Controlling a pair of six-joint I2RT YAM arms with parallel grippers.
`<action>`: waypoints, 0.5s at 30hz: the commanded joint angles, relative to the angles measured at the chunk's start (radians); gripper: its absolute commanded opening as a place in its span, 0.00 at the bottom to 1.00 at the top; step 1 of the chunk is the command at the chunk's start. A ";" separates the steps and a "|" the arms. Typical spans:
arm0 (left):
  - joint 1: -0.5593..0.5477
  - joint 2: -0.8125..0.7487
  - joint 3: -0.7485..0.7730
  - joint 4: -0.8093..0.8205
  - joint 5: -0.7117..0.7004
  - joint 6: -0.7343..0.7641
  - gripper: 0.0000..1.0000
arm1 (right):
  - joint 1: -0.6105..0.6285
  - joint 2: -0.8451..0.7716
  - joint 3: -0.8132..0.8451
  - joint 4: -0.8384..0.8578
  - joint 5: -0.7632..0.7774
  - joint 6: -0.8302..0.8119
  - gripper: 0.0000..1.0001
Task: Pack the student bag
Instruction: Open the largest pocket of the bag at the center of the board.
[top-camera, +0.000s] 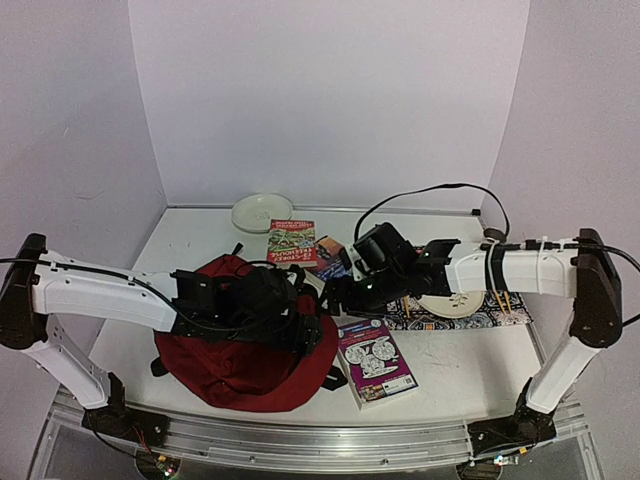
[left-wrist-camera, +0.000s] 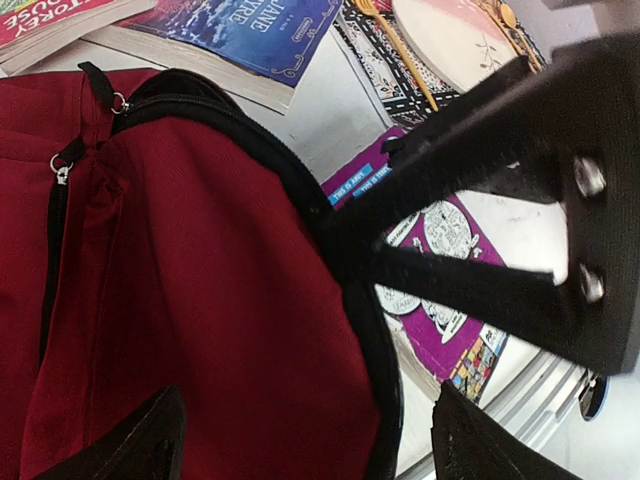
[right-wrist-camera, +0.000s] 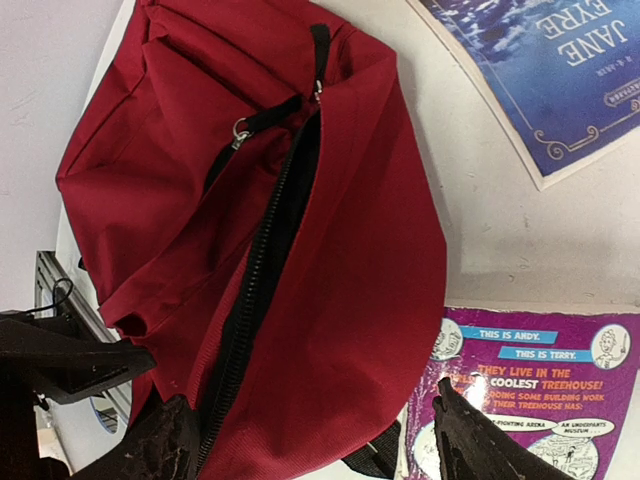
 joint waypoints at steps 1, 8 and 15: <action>0.035 0.035 0.066 -0.026 -0.021 -0.019 0.85 | 0.004 -0.058 -0.016 -0.010 0.047 0.013 0.81; 0.082 -0.041 0.009 -0.044 -0.049 -0.063 0.79 | 0.007 -0.070 -0.025 -0.010 0.030 -0.002 0.81; 0.117 -0.072 -0.024 -0.053 -0.022 -0.072 0.73 | 0.015 -0.053 -0.019 -0.010 -0.001 -0.017 0.81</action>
